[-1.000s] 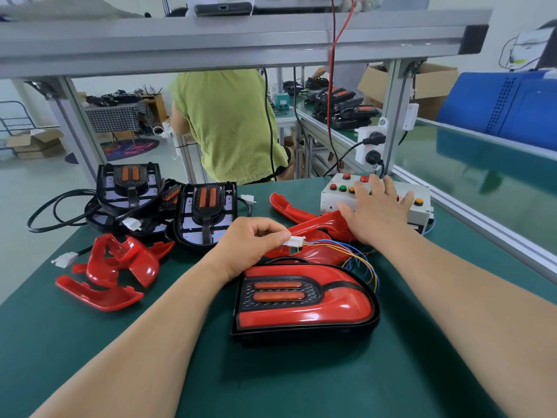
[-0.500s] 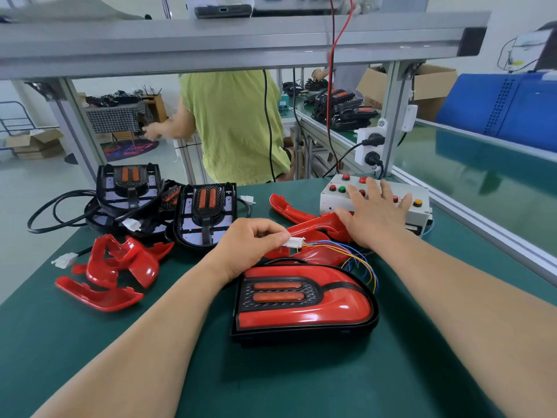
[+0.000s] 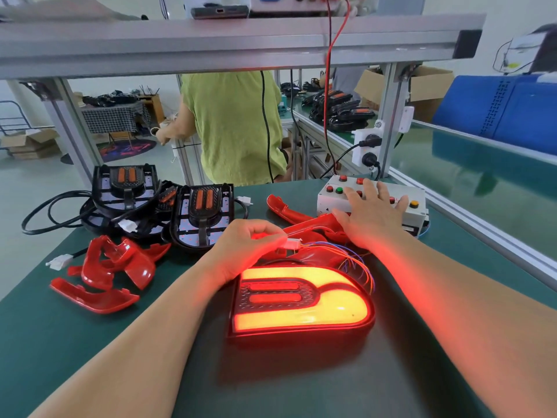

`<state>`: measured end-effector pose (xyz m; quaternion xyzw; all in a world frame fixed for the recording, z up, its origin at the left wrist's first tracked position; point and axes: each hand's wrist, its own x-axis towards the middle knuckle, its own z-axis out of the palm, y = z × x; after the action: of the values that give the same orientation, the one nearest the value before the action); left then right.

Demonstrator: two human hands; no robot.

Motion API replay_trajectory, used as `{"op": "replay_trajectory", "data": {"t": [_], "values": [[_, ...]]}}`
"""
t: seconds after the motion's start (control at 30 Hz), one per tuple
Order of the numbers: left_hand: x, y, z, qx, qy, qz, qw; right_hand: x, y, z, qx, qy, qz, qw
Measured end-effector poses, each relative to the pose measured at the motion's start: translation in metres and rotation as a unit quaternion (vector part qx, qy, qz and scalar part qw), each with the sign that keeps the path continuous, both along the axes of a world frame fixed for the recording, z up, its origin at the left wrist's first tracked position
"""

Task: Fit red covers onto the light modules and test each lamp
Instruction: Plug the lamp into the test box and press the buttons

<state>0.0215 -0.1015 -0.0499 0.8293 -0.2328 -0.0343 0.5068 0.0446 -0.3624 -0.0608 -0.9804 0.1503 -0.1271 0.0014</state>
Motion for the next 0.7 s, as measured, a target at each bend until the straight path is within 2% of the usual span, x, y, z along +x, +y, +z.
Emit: {"op": "replay_trajectory", "data": {"t": [0.7], "values": [[0.0006,-0.0003,-0.0009,-0.008,-0.002,-0.004,1.0,-0.0001,-0.0028,0.0001,-0.002,0.013,0.006,1.0]]}}
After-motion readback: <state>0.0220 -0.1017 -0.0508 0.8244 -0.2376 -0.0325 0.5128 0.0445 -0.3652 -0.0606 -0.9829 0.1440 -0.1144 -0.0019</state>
